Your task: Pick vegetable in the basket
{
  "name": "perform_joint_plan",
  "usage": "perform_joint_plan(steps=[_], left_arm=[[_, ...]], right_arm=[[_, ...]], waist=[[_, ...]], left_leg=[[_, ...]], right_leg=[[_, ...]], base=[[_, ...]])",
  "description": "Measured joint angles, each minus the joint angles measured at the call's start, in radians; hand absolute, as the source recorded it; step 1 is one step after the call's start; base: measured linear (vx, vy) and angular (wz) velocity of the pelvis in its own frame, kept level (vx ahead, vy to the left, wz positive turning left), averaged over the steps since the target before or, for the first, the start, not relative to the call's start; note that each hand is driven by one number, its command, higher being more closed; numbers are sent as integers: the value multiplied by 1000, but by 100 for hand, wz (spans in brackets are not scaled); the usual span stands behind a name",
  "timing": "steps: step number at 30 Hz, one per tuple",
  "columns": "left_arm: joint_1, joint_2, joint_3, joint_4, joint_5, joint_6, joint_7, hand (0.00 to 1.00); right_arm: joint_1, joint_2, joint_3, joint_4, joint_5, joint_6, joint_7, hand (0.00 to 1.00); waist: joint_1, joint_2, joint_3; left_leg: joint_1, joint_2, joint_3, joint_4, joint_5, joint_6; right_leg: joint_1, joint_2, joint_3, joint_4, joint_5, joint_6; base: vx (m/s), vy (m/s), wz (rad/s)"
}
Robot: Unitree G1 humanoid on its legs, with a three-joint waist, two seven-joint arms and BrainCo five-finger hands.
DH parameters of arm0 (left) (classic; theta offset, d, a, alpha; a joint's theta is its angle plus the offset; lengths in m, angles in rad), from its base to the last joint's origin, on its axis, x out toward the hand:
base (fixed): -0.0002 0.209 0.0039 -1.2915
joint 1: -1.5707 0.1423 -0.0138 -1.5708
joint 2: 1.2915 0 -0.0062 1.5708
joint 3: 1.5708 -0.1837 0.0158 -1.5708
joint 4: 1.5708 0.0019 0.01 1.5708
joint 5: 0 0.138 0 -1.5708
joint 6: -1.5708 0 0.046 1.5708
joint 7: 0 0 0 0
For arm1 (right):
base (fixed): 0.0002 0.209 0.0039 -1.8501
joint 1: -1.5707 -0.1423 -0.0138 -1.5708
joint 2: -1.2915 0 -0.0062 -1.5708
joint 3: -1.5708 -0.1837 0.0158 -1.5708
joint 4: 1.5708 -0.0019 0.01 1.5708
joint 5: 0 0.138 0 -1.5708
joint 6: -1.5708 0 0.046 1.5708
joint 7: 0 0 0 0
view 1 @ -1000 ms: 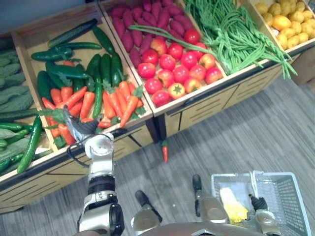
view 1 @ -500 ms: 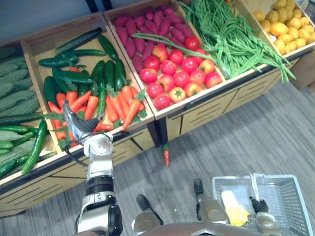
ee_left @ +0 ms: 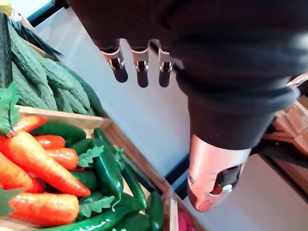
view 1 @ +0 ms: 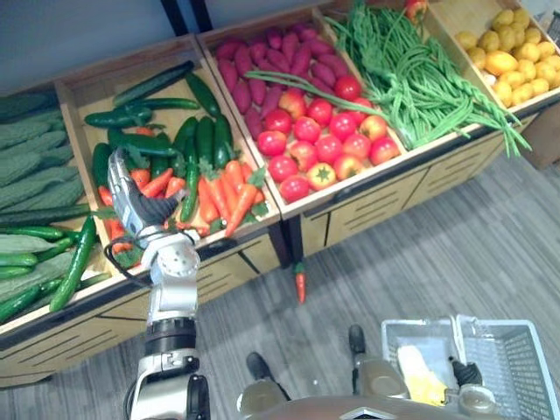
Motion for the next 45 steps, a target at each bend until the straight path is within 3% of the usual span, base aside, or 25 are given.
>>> perform_joint_plan(steps=[7,12,16,24,34,45], left_arm=[[82,6,-1,-10,8,-5,-28,0],[130,46,-3,25,91,-4,-105,0],[138,89,0,57,149,19,-166,0],[154,124,9,85,198,49,-215,0],[93,194,-21,116,205,67,-249,0],[-46,195,-86,116,204,65,-252,0]], right_arm=[[6,-8,0,0,0,-1,1,100],[8,-9,-1,0,0,-1,1,100],[8,-11,-3,0,0,-1,3,100],[13,-19,-5,-1,-3,-1,16,100],[11,-21,1,-50,-4,1,21,100],[-23,-20,5,-103,0,-1,38,100]], waist=[[4,3,-4],[7,5,-5],[8,7,-6],[26,11,-6],[33,15,0],[40,1,60]], left_leg=[[-2,-11,-8,0,-9,1],[-4,-12,-11,0,-9,2],[-12,-13,-21,0,-10,2],[-13,-13,-21,0,-9,6],[-48,-9,-3,0,-12,6],[-102,-2,22,0,0,14]], right_leg=[[5,-11,-7,0,-2,3],[6,-13,-12,-1,-4,4],[6,-15,-21,-2,-5,5],[4,-15,-21,-1,-4,0],[-48,-11,0,14,-7,2],[-126,-1,30,37,4,9]], base=[[8,1,4],[7,-1,0],[28,-8,7],[23,-6,1],[12,-8,-4],[37,-19,-7]])
